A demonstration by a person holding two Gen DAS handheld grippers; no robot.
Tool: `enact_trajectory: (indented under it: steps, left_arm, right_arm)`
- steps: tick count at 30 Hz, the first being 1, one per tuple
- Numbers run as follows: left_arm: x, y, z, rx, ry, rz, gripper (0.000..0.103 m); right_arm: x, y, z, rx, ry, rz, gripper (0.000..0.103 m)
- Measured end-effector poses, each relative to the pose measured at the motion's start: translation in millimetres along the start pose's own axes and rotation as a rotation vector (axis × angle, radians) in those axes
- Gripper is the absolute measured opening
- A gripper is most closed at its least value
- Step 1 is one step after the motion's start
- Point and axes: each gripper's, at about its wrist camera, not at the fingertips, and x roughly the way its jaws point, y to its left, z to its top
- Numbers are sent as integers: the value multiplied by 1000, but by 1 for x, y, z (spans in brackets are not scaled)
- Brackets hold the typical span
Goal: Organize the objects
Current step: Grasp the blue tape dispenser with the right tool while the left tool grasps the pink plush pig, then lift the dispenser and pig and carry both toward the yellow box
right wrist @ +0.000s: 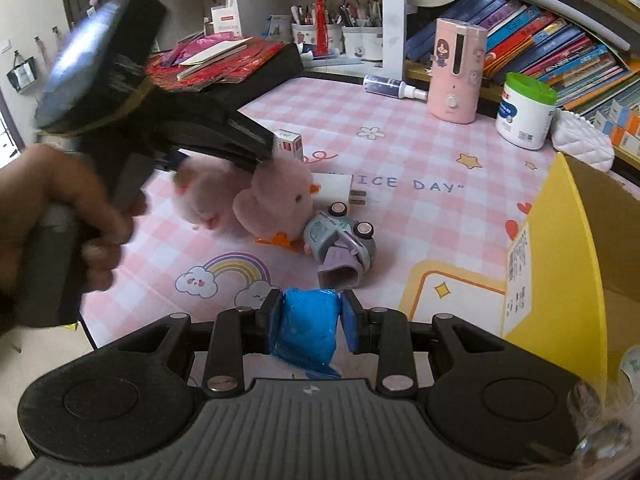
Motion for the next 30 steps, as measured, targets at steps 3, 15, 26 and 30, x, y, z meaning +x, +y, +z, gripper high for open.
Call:
enact_trajectory:
  steps: [3, 15, 26, 30]
  left_arm:
    - [-39, 6, -6, 14, -71, -4, 63]
    - [-139, 22, -73, 43, -108, -12, 64]
    - [-204, 42, -147, 61, -102, -54, 64]
    - [-223, 44, -161, 81, -114, -69, 64]
  right_arm:
    - [-6, 6, -2, 8, -7, -21, 29]
    - [-55, 40, -25, 69, -35, -83, 29]
    - [-103, 86, -80, 94, 10, -115, 29]
    - [-122, 103, -96, 86, -6, -123, 29]
